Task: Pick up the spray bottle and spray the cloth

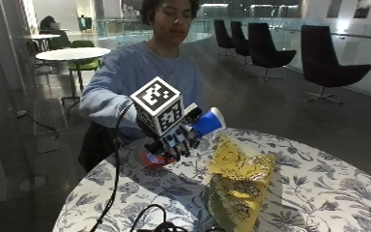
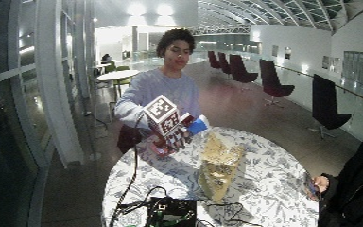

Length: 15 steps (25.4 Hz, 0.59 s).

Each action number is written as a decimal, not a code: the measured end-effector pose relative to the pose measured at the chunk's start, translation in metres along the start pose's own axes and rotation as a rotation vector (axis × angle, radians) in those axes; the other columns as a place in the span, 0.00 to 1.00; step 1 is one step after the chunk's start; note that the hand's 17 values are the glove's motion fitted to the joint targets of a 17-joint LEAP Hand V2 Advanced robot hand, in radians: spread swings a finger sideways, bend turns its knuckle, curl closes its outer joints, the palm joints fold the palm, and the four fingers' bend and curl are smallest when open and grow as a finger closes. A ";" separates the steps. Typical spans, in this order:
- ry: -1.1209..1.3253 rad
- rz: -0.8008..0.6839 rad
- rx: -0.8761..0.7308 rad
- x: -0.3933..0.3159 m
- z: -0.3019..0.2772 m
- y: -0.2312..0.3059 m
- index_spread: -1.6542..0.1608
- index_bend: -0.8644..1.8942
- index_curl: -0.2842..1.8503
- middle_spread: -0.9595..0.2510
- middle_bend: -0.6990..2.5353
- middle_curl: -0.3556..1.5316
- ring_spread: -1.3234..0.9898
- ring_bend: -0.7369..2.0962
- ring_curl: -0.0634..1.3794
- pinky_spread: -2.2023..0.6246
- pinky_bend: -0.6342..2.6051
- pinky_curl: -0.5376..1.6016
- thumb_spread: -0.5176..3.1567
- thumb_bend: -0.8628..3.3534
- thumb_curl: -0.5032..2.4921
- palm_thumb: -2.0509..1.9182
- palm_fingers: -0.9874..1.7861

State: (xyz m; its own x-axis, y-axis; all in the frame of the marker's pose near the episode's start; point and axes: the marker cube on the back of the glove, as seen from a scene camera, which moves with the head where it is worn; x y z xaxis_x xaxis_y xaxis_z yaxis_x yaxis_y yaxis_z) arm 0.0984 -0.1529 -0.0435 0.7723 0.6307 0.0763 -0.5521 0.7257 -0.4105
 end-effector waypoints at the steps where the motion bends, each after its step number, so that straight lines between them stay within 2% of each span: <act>1: 0.000 0.000 -0.004 -0.001 0.002 -0.001 0.77 0.33 0.21 0.75 0.31 0.42 0.55 0.48 0.32 0.77 0.35 0.43 0.37 0.20 0.34 0.76 0.75; 15: -0.025 0.003 -0.038 -0.011 0.012 -0.016 0.78 0.34 0.21 0.75 0.31 0.43 0.55 0.49 0.33 0.76 0.35 0.43 0.36 0.20 0.36 0.76 0.75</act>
State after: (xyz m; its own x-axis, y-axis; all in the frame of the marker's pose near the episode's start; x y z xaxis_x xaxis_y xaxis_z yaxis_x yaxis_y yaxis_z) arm 0.0946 -0.1682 -0.0272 0.7623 0.6398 0.0978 -0.5417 0.7134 -0.4447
